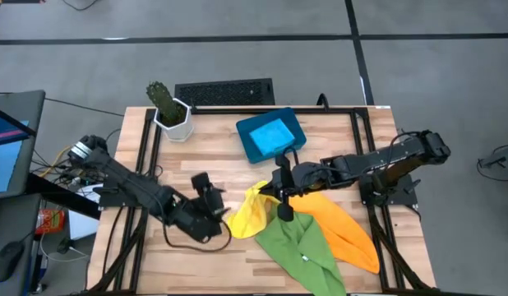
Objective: Fold microfiber towels
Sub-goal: Fold the yellow microfiber cloth
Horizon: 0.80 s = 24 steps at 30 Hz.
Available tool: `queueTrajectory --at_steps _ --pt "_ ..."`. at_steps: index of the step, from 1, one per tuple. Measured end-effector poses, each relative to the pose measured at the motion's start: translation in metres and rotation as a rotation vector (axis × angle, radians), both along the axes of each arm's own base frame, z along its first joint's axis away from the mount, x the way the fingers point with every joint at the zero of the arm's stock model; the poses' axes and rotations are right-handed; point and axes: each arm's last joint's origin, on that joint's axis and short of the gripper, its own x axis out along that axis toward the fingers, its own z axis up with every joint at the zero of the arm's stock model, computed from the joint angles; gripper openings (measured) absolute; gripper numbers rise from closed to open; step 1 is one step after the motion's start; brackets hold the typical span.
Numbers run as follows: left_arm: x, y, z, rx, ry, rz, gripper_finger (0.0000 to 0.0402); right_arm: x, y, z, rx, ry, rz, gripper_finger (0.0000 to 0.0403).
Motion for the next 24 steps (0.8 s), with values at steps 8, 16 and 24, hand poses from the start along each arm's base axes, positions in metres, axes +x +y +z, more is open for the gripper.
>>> queueTrajectory --at_steps 8,16,24 --pt "0.026 -0.027 -0.057 0.004 -0.082 -0.055 0.0249 0.001 -0.004 0.0 0.002 0.0 -0.014 0.0029" --pt "0.048 -0.039 -0.103 0.031 -0.041 -0.045 0.0249 0.002 -0.009 0.0 0.002 -0.001 -0.03 0.0022" --pt "0.05 -0.039 -0.109 0.013 -0.108 0.059 0.0249 0.003 -0.013 0.001 0.017 -0.008 -0.053 0.0028"
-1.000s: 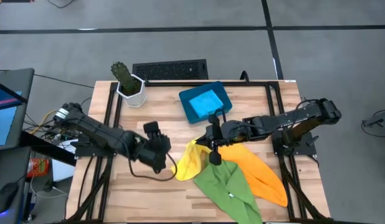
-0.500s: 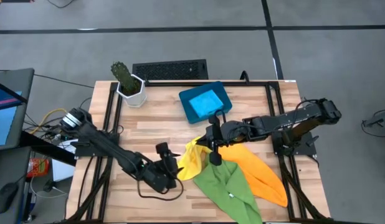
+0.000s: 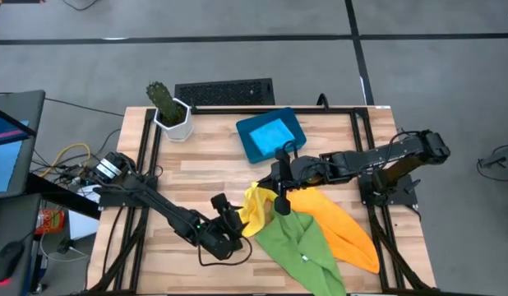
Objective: Fold microfiber towels
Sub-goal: Fold the yellow microfiber cloth
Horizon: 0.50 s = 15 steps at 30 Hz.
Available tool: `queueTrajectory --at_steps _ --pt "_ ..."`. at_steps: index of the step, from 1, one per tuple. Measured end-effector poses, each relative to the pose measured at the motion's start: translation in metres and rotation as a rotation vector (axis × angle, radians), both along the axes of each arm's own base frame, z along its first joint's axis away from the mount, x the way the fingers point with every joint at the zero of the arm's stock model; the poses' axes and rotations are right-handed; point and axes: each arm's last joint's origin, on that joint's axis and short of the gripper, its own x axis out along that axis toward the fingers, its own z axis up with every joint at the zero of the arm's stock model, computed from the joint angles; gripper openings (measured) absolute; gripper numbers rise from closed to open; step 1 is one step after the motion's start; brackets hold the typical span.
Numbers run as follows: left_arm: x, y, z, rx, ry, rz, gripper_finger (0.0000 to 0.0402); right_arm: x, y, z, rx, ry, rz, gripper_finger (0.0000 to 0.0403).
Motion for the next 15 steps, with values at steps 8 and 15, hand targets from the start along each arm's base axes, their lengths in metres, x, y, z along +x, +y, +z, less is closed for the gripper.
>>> queueTrajectory --at_steps 8,15 --pt "0.009 0.01 -0.003 0.027 -0.01 0.029 0.0237 0.0 0.0 0.001 0.002 -0.008 0.001 0.0025" --pt "0.018 0.027 -0.009 -0.014 0.02 0.075 0.0131 0.0 0.0 0.0 0.002 -0.007 0.001 0.0024"
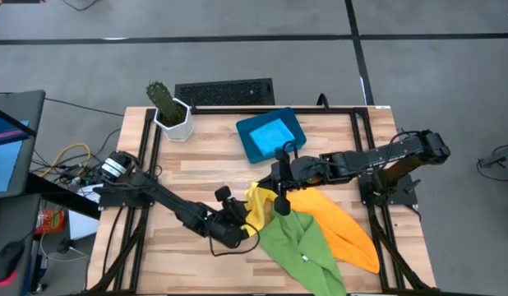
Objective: Fold microfiber towels
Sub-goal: Fold the yellow microfiber cloth
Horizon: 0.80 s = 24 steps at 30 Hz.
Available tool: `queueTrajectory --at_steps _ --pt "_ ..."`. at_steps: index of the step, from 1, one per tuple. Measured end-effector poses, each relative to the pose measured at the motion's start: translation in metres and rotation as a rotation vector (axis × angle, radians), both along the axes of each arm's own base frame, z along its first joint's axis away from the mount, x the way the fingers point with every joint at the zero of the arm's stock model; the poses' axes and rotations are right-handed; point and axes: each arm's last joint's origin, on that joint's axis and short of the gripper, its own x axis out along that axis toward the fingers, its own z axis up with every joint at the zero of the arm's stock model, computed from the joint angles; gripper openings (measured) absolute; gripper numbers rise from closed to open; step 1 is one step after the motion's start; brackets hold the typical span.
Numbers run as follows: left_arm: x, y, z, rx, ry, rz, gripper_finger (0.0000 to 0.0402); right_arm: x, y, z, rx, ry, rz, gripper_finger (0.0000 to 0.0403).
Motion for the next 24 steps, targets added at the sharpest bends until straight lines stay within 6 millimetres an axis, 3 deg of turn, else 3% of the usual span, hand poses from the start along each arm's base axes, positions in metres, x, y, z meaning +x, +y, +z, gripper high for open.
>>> queueTrajectory --at_steps 5,10,15,20,24 --pt "-0.003 0.002 0.001 -0.084 0.066 -0.048 0.0023 0.0 0.0 0.0 0.0 0.001 0.0 0.0019" --pt "-0.027 -0.003 0.034 -0.207 0.061 -0.052 0.0003 0.0 -0.001 0.0 -0.002 0.001 -0.005 0.0028" --pt "-0.072 0.016 0.099 -0.088 0.156 -0.018 0.0001 0.003 -0.01 0.002 -0.047 -0.02 -0.028 0.0022" --pt "-0.119 0.066 0.176 0.144 0.265 0.097 0.0001 0.006 -0.036 0.016 -0.216 -0.137 -0.243 0.0017" --pt "-0.148 0.1 0.232 0.188 0.179 0.21 0.0 0.006 -0.052 0.035 -0.283 -0.274 -0.358 0.002"
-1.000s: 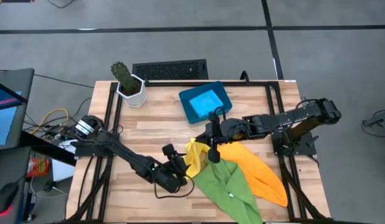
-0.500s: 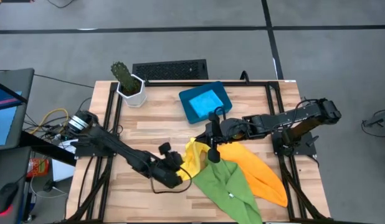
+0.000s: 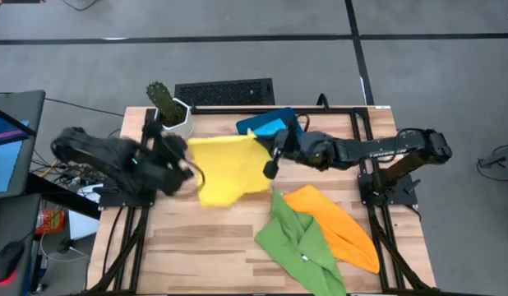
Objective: Fold microfiber towels
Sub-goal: Fold the yellow microfiber cloth
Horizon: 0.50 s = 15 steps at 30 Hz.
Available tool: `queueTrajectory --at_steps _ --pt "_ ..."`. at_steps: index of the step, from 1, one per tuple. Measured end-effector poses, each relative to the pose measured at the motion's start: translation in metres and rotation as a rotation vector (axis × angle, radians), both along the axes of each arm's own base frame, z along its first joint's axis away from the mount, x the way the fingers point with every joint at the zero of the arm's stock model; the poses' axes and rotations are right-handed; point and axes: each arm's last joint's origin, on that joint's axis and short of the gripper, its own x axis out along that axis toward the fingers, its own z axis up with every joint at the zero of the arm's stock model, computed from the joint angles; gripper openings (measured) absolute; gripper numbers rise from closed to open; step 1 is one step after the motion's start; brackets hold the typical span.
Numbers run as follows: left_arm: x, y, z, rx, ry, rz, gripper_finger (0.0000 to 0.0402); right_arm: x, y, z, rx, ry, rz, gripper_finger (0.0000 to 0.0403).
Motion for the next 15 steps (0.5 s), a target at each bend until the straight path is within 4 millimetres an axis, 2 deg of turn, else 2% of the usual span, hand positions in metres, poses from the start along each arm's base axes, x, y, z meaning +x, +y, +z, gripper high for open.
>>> queueTrajectory --at_steps 4,7,11,15 --pt "-0.016 0.014 0.033 -0.051 -0.107 -0.032 0.0 0.001 0.001 0.008 -0.01 -0.079 0.006 0.0018" --pt "-0.018 0.012 0.033 -0.124 -0.059 -0.071 0.0 0.0 0.014 0.006 0.013 -0.06 0.045 0.0017" --pt "-0.011 -0.007 0.009 -0.321 0.062 -0.135 0.0 0.003 0.045 -0.012 0.088 0.022 0.135 0.0025" --pt "0.002 -0.042 -0.039 -0.39 0.197 -0.143 0.0 0.01 0.081 -0.038 0.145 0.104 0.21 0.0024"
